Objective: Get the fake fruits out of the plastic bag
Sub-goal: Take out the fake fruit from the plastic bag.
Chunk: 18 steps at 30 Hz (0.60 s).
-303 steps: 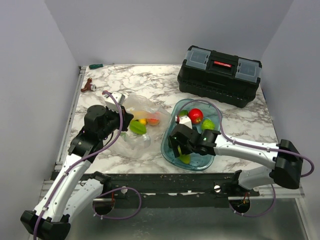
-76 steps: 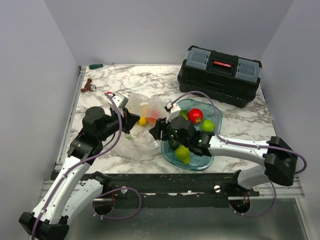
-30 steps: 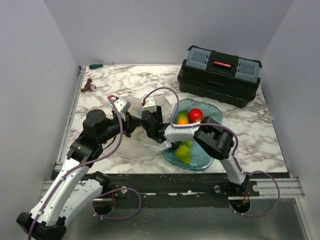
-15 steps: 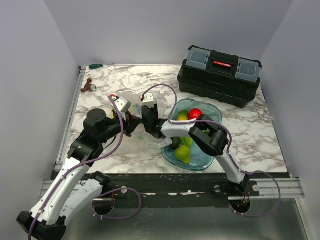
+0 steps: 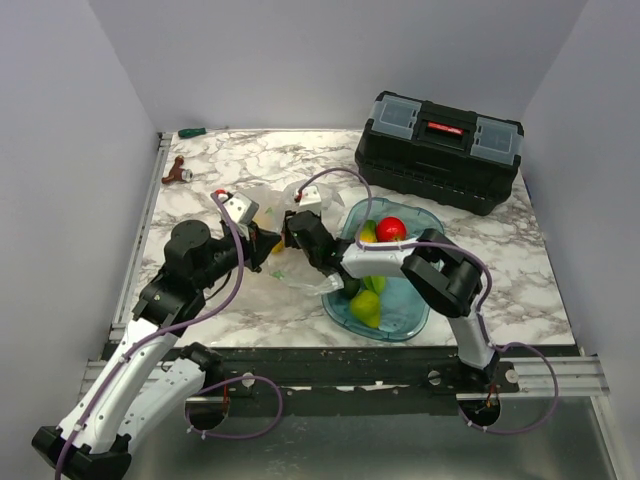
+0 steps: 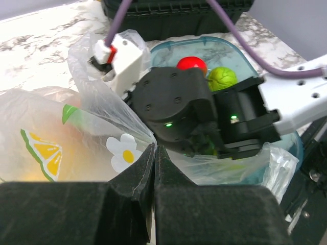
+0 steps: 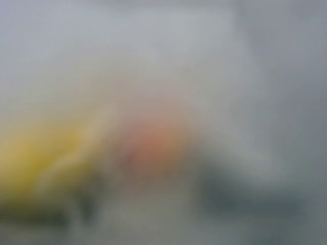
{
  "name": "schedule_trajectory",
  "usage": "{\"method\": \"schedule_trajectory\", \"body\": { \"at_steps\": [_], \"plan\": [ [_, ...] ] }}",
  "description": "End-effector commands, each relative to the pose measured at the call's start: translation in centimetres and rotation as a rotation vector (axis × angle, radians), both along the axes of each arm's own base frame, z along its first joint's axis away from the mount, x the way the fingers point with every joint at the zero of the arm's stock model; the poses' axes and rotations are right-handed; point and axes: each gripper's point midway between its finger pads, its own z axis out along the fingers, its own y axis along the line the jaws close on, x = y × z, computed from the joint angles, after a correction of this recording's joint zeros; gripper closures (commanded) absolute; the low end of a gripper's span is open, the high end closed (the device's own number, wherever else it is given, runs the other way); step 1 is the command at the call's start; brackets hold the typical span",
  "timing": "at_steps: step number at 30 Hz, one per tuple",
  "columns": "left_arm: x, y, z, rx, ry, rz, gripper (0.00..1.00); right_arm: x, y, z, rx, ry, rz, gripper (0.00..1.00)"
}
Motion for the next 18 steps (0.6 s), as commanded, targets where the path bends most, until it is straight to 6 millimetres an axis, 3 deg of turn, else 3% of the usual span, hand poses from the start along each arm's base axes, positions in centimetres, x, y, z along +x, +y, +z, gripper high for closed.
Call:
{"method": "schedule_trajectory", "body": {
  "at_steps": [1, 9, 18],
  "plan": [
    [1.4, 1.6, -0.1, 0.026, -0.012, 0.120, 1.00, -1.5, 0.6, 2.6, 0.094, 0.026, 0.081, 0.85],
    [2.2, 3.1, -0.2, 0.042, -0.024, 0.218, 1.00, -5.1, 1.7, 4.8, 0.189, 0.095, 0.250, 0.87],
    [2.6, 4.4, 0.1, 0.045, -0.044, 0.290, 1.00, -8.4, 0.5, 7.7, 0.264, 0.132, 0.340, 0.89]
  ]
}}
